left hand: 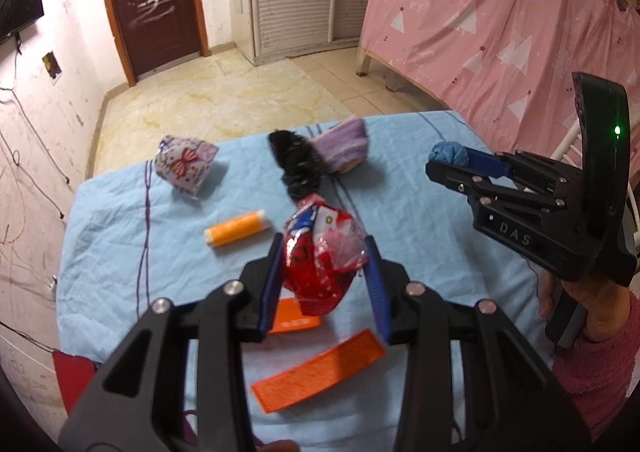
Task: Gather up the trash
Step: 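Carry the bag and yarn ball over the yellow bin and open both tools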
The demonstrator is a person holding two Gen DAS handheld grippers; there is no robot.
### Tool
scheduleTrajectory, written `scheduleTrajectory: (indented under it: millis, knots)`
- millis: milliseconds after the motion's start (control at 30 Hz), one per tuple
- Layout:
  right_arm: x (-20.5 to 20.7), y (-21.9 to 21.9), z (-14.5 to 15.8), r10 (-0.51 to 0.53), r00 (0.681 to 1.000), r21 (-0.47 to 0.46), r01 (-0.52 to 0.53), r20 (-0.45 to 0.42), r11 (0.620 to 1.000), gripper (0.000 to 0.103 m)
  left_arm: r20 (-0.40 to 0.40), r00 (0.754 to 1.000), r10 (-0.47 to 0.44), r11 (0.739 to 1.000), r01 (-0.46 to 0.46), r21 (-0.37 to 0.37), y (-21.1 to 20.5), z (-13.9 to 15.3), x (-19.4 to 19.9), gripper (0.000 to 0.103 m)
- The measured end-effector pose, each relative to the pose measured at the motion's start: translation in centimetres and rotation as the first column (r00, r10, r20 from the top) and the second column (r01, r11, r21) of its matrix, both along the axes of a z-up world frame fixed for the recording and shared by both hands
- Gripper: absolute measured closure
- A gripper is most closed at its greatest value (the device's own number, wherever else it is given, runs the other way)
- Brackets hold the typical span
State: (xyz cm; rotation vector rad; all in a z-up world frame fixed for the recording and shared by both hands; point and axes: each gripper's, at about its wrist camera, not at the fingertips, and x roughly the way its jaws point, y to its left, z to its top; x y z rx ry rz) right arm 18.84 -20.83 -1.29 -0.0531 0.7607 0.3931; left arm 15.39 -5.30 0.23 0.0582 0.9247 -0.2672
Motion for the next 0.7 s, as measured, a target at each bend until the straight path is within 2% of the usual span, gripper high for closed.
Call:
scheduleTrajectory:
  millis: [400, 700]
  knots:
    - [-2.2, -4.6, 1.2, -0.074, 0.997, 0.043, 0.073, 0.035, 0.996, 0.078, 0.021, 0.997, -0.077, 0.997, 0.076, 0.020, -5.0, 1.0, -0.5, 0.067]
    - [-4.1, -10.3, 1.6, -0.171, 0.984, 0.087, 0.166, 0.054, 0.982, 0.078, 0.028, 0.988, -0.149, 0.988, 0.148, 0.034, -9.4, 1.3, -0.9, 0.067]
